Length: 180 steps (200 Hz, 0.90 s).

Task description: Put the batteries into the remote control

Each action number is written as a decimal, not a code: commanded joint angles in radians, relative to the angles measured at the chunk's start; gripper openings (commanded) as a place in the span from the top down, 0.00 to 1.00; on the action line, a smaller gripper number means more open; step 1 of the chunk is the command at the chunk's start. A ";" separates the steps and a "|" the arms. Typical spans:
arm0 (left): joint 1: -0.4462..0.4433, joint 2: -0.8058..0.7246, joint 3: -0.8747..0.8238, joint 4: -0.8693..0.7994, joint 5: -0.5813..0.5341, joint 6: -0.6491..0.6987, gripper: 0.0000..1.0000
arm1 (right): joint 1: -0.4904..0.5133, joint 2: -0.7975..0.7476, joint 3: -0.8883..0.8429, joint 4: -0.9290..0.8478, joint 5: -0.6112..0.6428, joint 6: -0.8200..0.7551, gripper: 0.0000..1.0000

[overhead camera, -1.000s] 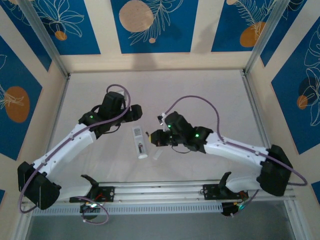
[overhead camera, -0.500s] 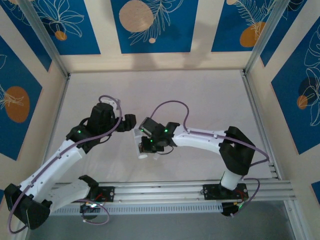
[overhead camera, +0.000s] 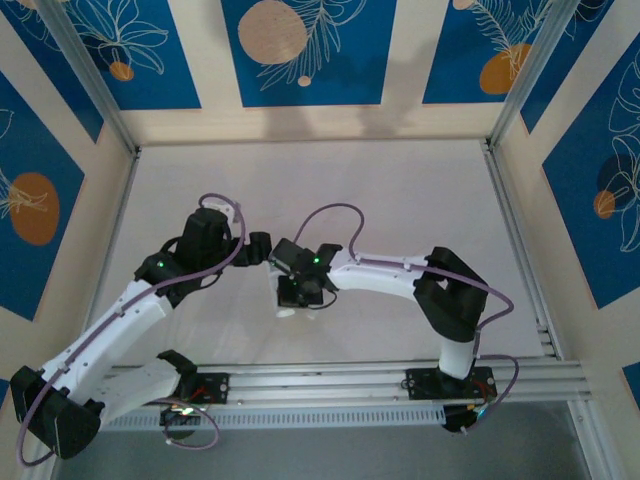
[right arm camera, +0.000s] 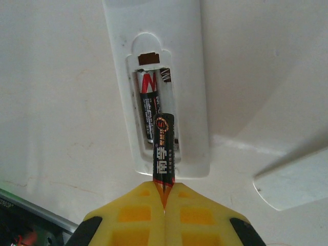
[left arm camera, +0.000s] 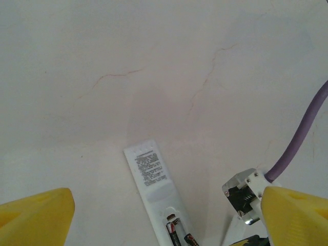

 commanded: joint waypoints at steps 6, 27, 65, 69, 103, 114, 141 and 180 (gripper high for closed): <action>0.010 -0.007 -0.015 -0.031 0.005 0.023 0.06 | 0.002 0.038 0.043 -0.029 -0.011 0.012 1.00; 0.010 -0.010 -0.013 -0.034 0.006 0.021 0.06 | 0.001 0.049 0.048 -0.028 -0.006 0.010 1.00; 0.013 -0.011 -0.010 -0.032 -0.001 0.026 0.06 | -0.001 0.078 0.057 -0.026 0.007 0.009 1.00; 0.014 -0.011 -0.008 -0.032 -0.001 0.026 0.06 | -0.002 0.082 0.057 -0.027 0.009 0.009 1.00; 0.015 -0.007 -0.012 -0.032 0.003 0.023 0.06 | -0.001 0.114 0.063 -0.030 0.024 0.001 1.00; 0.015 -0.006 -0.015 -0.031 0.005 0.022 0.06 | -0.001 0.125 0.062 -0.029 0.024 -0.004 1.00; 0.014 -0.002 -0.022 -0.029 0.007 0.014 0.06 | -0.002 0.146 0.059 -0.029 0.025 -0.013 1.00; 0.017 0.021 -0.018 -0.031 0.020 0.002 0.06 | -0.011 0.149 0.081 -0.032 0.022 -0.047 0.93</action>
